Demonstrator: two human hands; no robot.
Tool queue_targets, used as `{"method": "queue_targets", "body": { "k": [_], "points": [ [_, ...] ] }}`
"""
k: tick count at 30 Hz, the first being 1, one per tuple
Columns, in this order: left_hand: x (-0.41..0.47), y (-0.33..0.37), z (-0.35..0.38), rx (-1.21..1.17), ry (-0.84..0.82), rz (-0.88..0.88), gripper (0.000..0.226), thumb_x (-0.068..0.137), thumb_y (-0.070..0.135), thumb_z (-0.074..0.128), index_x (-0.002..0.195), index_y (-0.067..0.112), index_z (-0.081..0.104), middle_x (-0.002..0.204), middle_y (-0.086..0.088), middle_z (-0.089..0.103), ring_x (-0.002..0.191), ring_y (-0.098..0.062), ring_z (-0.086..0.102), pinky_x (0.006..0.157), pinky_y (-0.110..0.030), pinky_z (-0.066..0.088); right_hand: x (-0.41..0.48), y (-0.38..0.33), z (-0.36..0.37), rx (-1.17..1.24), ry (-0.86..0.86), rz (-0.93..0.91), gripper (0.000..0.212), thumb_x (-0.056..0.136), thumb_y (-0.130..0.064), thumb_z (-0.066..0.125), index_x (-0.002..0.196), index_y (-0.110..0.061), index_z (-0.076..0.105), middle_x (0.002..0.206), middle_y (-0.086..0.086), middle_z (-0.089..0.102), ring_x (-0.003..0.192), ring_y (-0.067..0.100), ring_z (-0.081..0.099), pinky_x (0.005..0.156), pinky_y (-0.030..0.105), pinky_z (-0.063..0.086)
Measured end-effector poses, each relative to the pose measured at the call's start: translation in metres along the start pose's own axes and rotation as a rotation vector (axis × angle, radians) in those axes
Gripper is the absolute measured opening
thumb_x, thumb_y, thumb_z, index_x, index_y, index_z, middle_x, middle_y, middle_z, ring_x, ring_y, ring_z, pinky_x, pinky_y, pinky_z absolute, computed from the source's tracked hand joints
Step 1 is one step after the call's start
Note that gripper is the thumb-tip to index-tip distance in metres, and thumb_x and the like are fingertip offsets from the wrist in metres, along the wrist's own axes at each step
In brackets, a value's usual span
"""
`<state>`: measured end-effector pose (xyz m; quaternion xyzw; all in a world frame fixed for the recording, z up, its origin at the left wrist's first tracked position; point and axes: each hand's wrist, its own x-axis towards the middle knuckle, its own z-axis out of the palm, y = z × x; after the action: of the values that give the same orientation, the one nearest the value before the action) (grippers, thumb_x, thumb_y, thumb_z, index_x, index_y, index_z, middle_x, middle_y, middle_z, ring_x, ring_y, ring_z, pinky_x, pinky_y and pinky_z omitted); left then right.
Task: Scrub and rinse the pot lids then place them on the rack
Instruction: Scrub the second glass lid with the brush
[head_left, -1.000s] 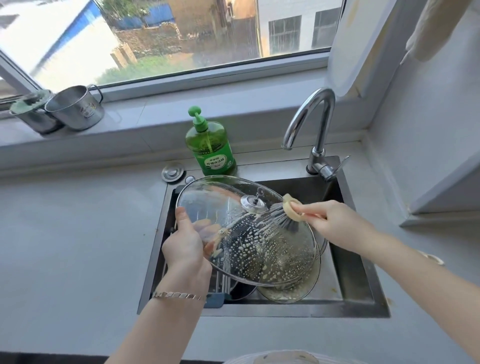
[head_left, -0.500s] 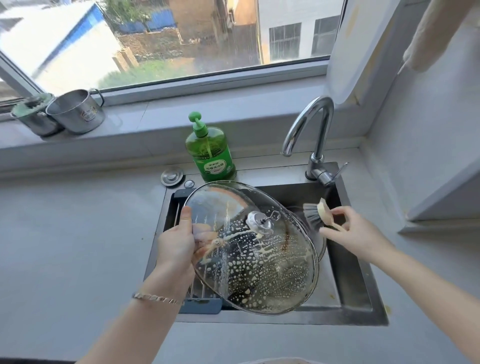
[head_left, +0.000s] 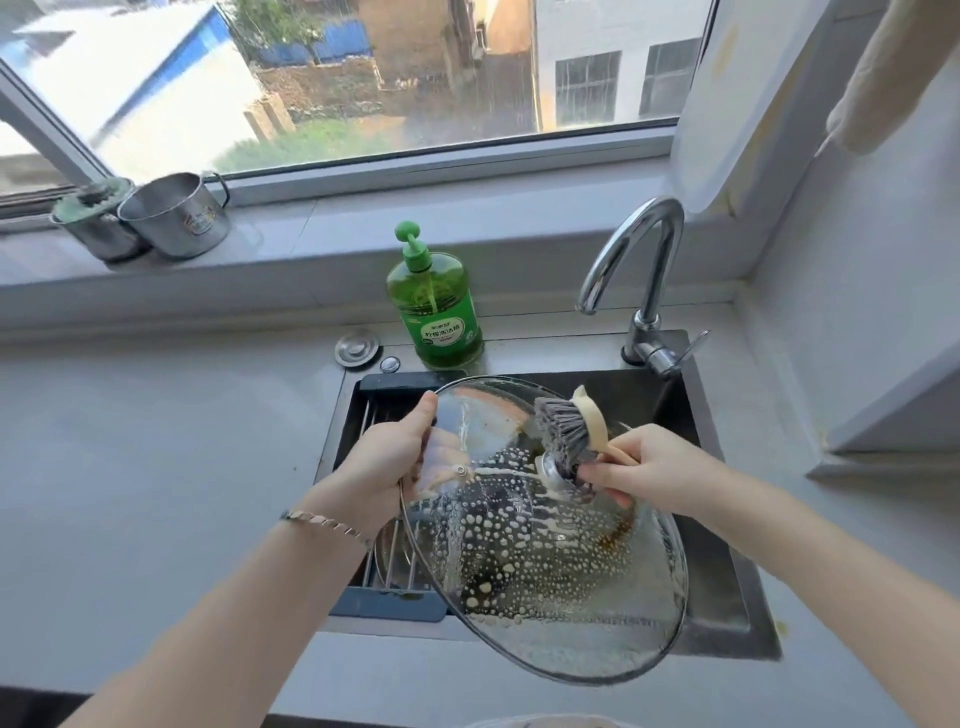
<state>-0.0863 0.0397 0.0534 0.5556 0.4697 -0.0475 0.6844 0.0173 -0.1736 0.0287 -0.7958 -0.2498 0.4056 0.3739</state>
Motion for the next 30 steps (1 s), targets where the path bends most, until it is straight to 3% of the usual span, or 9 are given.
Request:
{"method": "queue_targets", "body": {
  "k": [3,8,10,13,15,18,22,27,30],
  "points": [
    [0.005,0.005,0.000,-0.016,-0.075,-0.068,0.050,0.095,0.039,0.049,0.067,0.000,0.061,0.045,-0.008,0.061,0.031,-0.014,0.056,0.030,-0.016,0.042,-0.004,-0.004,0.004,0.199,-0.077,0.016,0.044,0.093,-0.025,0.054,0.051,-0.012,0.054,0.042,-0.001,0.050,0.034,0.008,0.035,0.038,0.014,0.029],
    [0.019,0.023,0.000,-0.127,-0.188,-0.139,0.037,0.094,0.037,0.051,0.082,0.003,0.059,0.056,-0.008,0.064,0.043,-0.019,0.062,0.046,-0.024,0.055,-0.006,-0.009,0.013,0.517,0.026,0.056,0.040,0.095,-0.016,0.049,0.056,-0.006,0.051,0.041,0.002,0.048,0.028,0.007,0.033,0.031,0.014,0.021],
    [0.018,0.025,0.002,-0.205,-0.214,-0.096,0.036,0.088,0.038,0.057,0.091,0.003,0.061,0.073,-0.012,0.070,0.058,-0.023,0.068,0.058,-0.028,0.059,-0.008,-0.013,0.017,0.632,0.084,0.123,0.039,0.095,-0.016,0.050,0.057,-0.006,0.049,0.042,0.002,0.047,0.026,0.006,0.033,0.029,0.013,0.021],
    [0.009,0.011,0.006,-0.333,-0.336,-0.062,0.057,0.075,0.041,0.061,0.119,0.004,0.057,0.110,-0.021,0.067,0.099,-0.035,0.066,0.087,-0.043,0.053,-0.005,-0.018,0.019,0.696,0.206,0.185,0.036,0.096,-0.018,0.049,0.062,-0.006,0.050,0.048,0.002,0.046,0.028,0.005,0.032,0.030,0.013,0.022],
    [-0.002,-0.009,0.011,-0.405,-0.437,-0.041,0.059,0.077,0.037,0.059,0.130,0.013,0.052,0.122,-0.022,0.062,0.114,-0.038,0.058,0.090,-0.049,0.050,-0.003,-0.021,0.017,0.666,0.292,0.199,0.035,0.097,-0.020,0.048,0.064,-0.008,0.051,0.051,0.001,0.046,0.030,0.005,0.031,0.033,0.013,0.022],
    [-0.023,-0.040,0.029,-0.596,-0.497,-0.045,0.053,0.077,0.032,0.061,0.129,0.026,0.052,0.124,-0.023,0.060,0.116,-0.041,0.057,0.089,-0.052,0.049,0.004,-0.024,0.014,0.678,0.410,0.224,0.035,0.096,-0.024,0.048,0.064,-0.011,0.052,0.052,-0.002,0.046,0.032,0.005,0.031,0.035,0.014,0.022],
    [-0.037,-0.063,0.058,-0.784,-0.467,-0.029,0.055,0.071,0.044,0.065,0.125,0.035,0.057,0.121,-0.019,0.063,0.109,-0.041,0.061,0.091,-0.053,0.049,0.013,-0.030,0.020,0.760,0.477,0.238,0.036,0.097,-0.027,0.048,0.065,-0.012,0.054,0.053,-0.003,0.046,0.034,0.005,0.033,0.036,0.016,0.025],
    [-0.028,-0.051,0.060,-0.871,-0.405,0.064,0.055,0.083,0.055,0.039,0.124,0.023,0.056,0.119,-0.018,0.065,0.106,-0.041,0.062,0.089,-0.055,0.049,0.011,-0.034,0.014,0.580,0.412,0.146,0.039,0.095,-0.036,0.049,0.068,-0.009,0.057,0.052,-0.003,0.046,0.036,0.007,0.036,0.039,0.016,0.029],
    [-0.024,-0.043,0.051,-0.912,-0.377,0.040,0.056,0.091,0.056,0.034,0.124,0.016,0.055,0.116,-0.024,0.064,0.102,-0.045,0.063,0.081,-0.061,0.049,-0.008,-0.026,-0.004,-0.084,0.496,0.071,0.038,0.089,-0.053,0.048,0.084,-0.018,0.061,0.065,-0.002,0.058,0.061,0.018,0.056,0.056,0.027,0.039]
  ]
}}
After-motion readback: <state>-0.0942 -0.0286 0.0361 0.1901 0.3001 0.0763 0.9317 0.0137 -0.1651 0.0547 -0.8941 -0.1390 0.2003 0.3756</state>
